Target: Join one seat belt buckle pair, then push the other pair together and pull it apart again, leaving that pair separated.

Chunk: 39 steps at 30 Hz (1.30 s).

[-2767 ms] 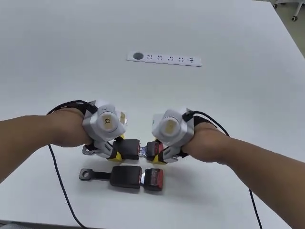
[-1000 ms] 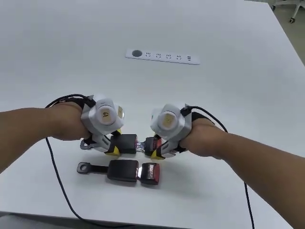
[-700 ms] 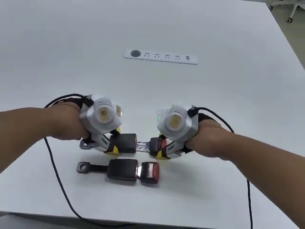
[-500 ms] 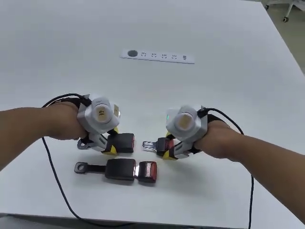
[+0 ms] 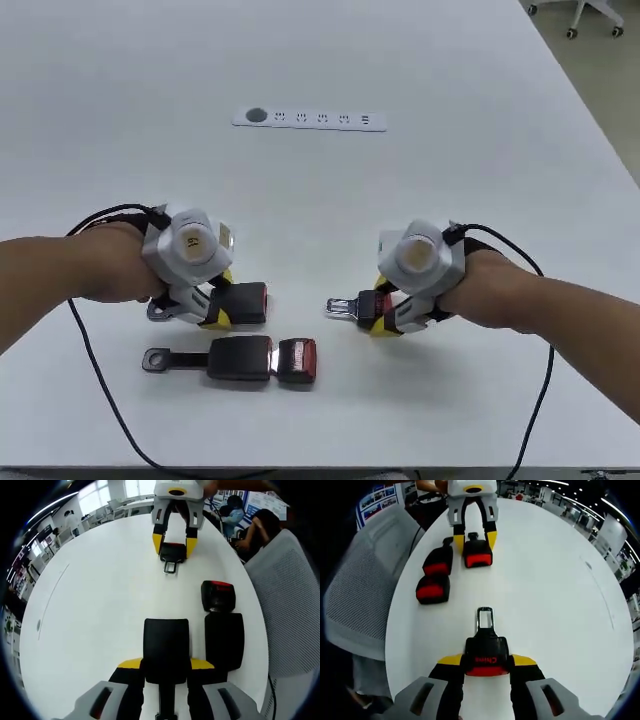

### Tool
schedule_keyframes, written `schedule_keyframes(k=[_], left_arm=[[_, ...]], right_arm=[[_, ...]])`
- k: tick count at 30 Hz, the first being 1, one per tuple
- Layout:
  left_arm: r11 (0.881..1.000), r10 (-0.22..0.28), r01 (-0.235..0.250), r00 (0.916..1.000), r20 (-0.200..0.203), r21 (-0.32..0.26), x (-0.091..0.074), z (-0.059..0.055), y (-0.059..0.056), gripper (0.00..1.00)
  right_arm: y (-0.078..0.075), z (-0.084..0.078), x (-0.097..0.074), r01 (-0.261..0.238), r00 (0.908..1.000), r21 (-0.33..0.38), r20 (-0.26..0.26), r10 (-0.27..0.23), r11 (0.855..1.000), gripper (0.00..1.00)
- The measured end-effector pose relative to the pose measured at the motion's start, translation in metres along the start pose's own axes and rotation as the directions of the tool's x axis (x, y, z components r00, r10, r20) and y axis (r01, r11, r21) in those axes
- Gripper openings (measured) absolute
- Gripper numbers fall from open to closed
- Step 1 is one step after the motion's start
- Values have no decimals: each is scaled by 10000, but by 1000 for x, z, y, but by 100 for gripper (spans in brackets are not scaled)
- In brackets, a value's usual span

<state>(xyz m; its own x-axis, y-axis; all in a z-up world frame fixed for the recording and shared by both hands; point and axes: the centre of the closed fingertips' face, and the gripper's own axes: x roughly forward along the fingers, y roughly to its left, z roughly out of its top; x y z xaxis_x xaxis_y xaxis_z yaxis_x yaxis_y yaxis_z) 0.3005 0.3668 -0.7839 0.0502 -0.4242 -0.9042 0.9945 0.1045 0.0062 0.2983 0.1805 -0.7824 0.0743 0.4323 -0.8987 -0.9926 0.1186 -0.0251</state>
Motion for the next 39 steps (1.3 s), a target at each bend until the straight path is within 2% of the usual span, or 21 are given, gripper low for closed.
schedule_keyframes(k=[5,8,15,21,23,25,30,32,34,35,37,39], left_arm=[[10000,-12,12,10000,-60,53,0,1,-1,33],[9999,-53,55,9999,-133,158,0,2,-2,33],[9989,-171,196,9982,-574,425,0,4,-2,33],[9992,-163,191,9968,-783,349,-1,2,0,33],[9995,-102,126,9968,-797,300,-1,2,2,34],[9996,-11,35,9966,-822,291,-1,2,1,34],[9988,148,-102,9954,-951,485,-2,5,-2,34],[9985,231,-185,9955,-920,510,-2,4,0,36],[9987,439,-416,9959,-793,305,-3,4,3,40],[9982,576,-582,9976,-384,-159,-6,10,4,41],[9959,799,-792,9967,146,-443,-14,19,7,43],[9944,947,-929,9950,323,-508,-21,21,8,45]], right_arm=[[-2,-7,0,-72,9999,214,-94,74,9997,33],[1,-3,-4,-94,9999,152,-114,96,9998,33],[-3,-4,-3,-12,9999,212,-165,16,9998,37],[-3,-2,-5,93,9999,263,-135,-90,9996,40],[-8,-6,-1,381,9993,432,-35,-380,9983,43],[-13,-7,-1,329,9987,866,365,-361,9957,43],[-12,10,-17,629,9920,1357,999,-768,9888,43],[-11,17,-28,845,9859,1488,1309,-1044,9852,45],[-8,22,-34,851,9827,1573,1499,-1090,9839,45],[-5,25,-38,909,9801,1602,1606,-1168,9829,45],[-4,29,-38,848,9701,1900,2082,-1245,9781,48],[2,29,-42,831,9700,1983,2087,-1249,9766,48]])
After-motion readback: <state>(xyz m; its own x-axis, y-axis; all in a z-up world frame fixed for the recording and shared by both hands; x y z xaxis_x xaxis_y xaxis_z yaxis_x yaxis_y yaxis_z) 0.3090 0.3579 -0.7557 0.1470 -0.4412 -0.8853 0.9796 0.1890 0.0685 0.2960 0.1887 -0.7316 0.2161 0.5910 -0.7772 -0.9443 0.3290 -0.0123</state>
